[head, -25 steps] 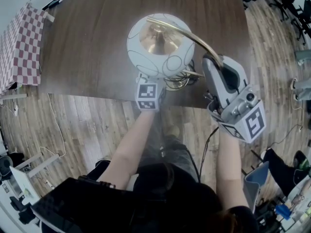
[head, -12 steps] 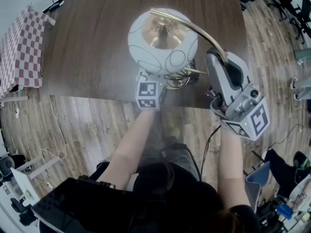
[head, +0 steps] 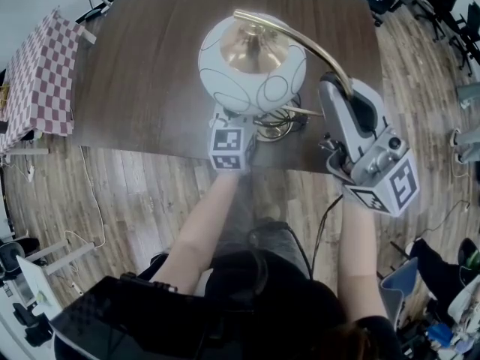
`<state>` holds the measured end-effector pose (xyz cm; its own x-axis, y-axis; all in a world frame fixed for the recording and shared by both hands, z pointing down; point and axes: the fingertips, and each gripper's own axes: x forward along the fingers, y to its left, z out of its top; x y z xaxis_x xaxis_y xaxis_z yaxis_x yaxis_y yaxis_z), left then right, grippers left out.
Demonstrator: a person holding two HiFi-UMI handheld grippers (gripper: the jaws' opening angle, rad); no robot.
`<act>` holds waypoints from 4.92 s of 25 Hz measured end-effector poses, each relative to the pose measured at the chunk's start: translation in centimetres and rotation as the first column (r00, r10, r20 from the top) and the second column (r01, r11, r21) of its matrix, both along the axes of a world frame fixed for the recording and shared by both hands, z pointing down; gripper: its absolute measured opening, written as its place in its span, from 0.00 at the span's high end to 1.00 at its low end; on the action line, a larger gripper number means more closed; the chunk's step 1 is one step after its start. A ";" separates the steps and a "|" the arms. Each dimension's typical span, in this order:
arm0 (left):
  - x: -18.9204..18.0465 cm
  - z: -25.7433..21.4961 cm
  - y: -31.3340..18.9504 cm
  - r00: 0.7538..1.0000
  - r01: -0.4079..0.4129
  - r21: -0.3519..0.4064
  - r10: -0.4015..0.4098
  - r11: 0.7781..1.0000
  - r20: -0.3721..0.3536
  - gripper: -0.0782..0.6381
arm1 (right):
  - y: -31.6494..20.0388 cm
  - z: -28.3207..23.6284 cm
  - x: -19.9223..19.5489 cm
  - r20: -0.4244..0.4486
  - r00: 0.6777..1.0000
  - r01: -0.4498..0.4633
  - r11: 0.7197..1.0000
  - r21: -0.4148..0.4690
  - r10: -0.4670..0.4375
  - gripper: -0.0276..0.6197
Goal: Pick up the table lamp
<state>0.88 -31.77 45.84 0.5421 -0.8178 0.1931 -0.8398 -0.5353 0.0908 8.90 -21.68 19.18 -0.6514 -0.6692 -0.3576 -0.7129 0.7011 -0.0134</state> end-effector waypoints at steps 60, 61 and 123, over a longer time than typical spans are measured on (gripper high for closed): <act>-2.5 -8.7 -0.1 0.999 -0.021 -0.056 0.023 0.998 0.034 0.87 | -0.9 -9.4 -2.8 0.025 0.995 0.094 0.996 -0.003 -0.094 0.95; -2.6 -8.7 -0.1 0.999 -0.020 -0.056 0.023 0.998 0.038 0.88 | -0.9 -9.5 -2.8 0.025 0.995 0.095 0.996 -0.003 -0.095 0.95; -1.2 -11.6 -0.4 0.997 -0.072 -0.069 0.074 0.995 0.015 0.88 | -1.3 -13.0 -2.7 0.010 0.993 0.114 0.993 0.005 -0.114 0.95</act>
